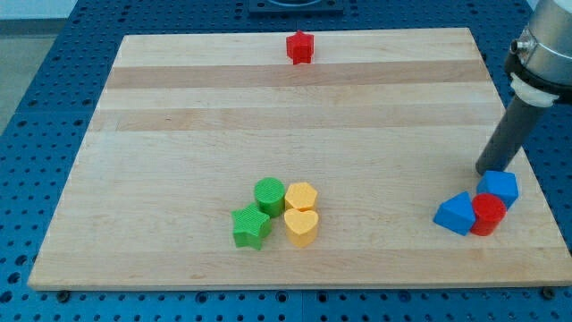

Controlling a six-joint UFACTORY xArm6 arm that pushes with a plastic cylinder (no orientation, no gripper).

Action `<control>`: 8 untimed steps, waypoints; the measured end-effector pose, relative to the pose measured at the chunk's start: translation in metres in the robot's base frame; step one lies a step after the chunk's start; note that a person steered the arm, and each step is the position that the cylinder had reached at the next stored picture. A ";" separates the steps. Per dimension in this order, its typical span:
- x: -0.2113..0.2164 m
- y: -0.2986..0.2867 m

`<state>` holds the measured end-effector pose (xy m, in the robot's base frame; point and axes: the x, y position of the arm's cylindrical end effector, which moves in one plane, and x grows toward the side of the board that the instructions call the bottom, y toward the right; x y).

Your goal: Place the arm bottom left to the red star

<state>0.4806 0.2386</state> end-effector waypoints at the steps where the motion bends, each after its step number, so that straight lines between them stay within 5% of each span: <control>1: -0.029 -0.020; 5: -0.069 -0.137; 8: -0.118 -0.287</control>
<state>0.3630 -0.0482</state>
